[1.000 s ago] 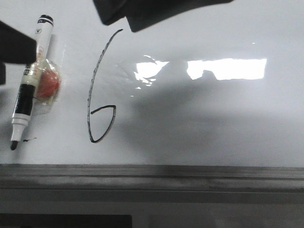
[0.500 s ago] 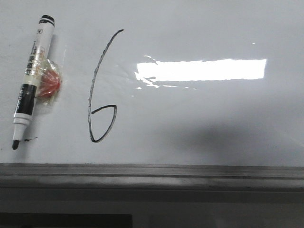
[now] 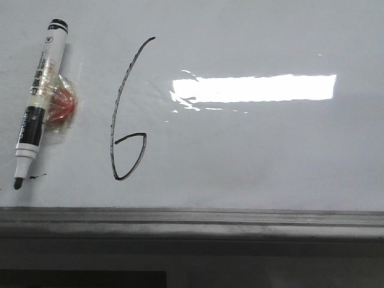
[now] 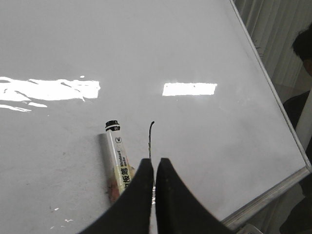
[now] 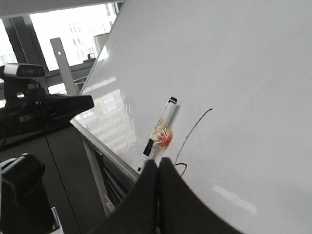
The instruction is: Write number 6 on whiteboard
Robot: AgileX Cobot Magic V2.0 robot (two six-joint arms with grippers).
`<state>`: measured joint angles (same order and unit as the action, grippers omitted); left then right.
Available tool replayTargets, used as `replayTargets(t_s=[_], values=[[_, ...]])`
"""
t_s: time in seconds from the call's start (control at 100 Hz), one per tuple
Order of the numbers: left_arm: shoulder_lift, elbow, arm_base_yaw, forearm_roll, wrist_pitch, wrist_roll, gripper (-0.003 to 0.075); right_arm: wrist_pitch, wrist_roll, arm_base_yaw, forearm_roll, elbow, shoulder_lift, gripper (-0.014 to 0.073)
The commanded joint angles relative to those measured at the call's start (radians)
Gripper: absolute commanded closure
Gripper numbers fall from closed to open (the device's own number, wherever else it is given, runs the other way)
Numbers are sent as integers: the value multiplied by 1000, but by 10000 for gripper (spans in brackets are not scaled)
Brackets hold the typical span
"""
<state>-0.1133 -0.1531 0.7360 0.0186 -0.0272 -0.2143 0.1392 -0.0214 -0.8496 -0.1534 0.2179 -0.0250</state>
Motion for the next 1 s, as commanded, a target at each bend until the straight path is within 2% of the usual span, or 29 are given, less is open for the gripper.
replayTargets(t_s=[0.0, 0.51, 0.65, 0.73, 0.79, 0.9, 0.99], values=[[-9, -28, -2, 1, 78, 2, 739, -78, -10, 4, 9, 9, 39, 659], [-9, -26, -2, 1, 78, 2, 739, -75, -10, 4, 9, 6, 53, 659], [-9, -26, -16, -70, 76, 2, 739, -75, -10, 4, 9, 6, 53, 659], [-9, -26, -60, -61, 54, 17, 739, -75, -10, 4, 9, 6, 53, 659], [-9, -26, -106, -60, 42, 88, 739, -75, -10, 4, 9, 6, 53, 659], [-9, -21, -240, -60, 27, 236, 739, -75, -10, 4, 9, 6, 53, 659], [15, 10, -358, -84, 27, 265, 739, -75, -10, 4, 9, 6, 53, 659]])
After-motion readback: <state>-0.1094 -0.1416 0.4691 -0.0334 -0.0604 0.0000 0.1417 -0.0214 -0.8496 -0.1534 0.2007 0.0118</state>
